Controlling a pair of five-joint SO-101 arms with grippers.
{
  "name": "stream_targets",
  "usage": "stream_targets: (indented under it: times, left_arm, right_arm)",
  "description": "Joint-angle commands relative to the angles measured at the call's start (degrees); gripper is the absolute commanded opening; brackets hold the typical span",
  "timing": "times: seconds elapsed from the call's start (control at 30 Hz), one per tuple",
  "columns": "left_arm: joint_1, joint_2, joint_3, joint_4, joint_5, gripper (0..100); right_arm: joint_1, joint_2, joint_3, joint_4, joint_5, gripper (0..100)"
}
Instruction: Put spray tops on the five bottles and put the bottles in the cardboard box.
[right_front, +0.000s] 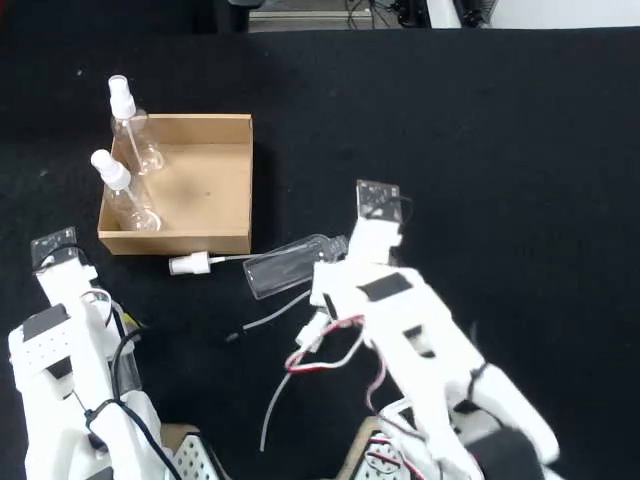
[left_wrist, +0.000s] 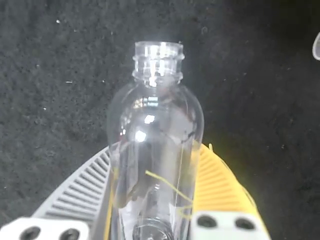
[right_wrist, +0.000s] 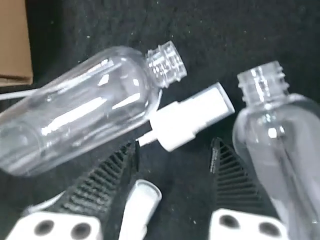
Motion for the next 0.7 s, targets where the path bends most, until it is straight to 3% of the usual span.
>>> stream_targets:
  times: [0.0, 0.33, 0.47, 0.53, 0.6, 0.67]
  left_arm:
    - [0.7, -0.8, 2.0, -3.3, 1.1, 3]
    - [0.5, -0.8, 3.6, -5.5, 1.0, 3]
    - [0.6, -0.8, 3.6, -5.6, 1.0, 3]
    - [0.4, -0.8, 3.6, -5.6, 1.0, 3]
    - [0.5, -0.8, 3.6, -5.7, 1.0, 3]
    - [0.6, -0.8, 3.6, -5.7, 1.0, 3]
  right_arm:
    - [1.0, 5.1, -7.3, -1.1, -3.8, 20.5]
    - [1.8, 18.0, -14.4, -1.1, -5.7, 20.4]
    - [5.4, 18.9, -14.5, -1.0, -5.5, 8.4]
    - [6.8, 18.9, -14.7, -1.2, -1.8, 0.7]
    - [6.9, 18.9, -14.8, -0.4, 3.5, 2.1]
    - [6.9, 18.9, -15.3, 1.5, 4.1, 1.1]
